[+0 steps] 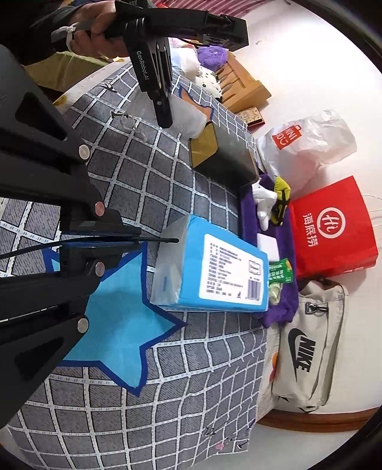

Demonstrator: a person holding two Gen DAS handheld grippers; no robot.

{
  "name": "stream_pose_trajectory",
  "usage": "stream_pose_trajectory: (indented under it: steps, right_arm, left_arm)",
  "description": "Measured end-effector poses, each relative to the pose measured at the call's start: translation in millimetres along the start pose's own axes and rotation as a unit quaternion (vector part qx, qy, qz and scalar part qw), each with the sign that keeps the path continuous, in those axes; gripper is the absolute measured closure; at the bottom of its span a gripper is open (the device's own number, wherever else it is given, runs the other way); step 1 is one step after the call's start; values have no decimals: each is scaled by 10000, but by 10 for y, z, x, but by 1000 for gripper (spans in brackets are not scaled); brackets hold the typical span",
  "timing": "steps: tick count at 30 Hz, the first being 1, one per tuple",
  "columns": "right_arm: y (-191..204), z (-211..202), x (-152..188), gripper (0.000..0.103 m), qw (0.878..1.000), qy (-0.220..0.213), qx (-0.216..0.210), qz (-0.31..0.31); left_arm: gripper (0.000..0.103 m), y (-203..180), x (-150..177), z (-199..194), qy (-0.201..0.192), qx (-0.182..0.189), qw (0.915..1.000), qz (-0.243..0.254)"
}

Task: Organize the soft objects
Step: 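Grasp the white mesh bag on the bed with the left tool, then carry the mesh bag onto the purple towel and open the left tool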

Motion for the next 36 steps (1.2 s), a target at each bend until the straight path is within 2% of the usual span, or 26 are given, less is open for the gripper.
stream_pose_trajectory:
  steps: [13, 26, 36]
  right_arm:
    - [82, -159, -305, 100, 9997, -244, -33, -58]
    - [73, -164, -735, 100, 9990, -422, -105, -140]
    - [115, -99, -1152, 100, 9977, -563, -201, -318]
  left_arm:
    - [94, 95, -264, -202, -238, 10, 9997, -103]
    - [94, 173, -698, -293, -425, 18, 9990, -169]
    - [94, 313, -1071, -223, -536, -31, 9982, -256]
Point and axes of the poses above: each gripper's, at about its wrist camera, not at the fingertips, and z roughly the way its jaws point, y to its left, x to its underside, the point moved 1 cm from there along z, roughly the way its jaws point, and after that the axes turned 7 degrees about z, right-handed, at the moved point
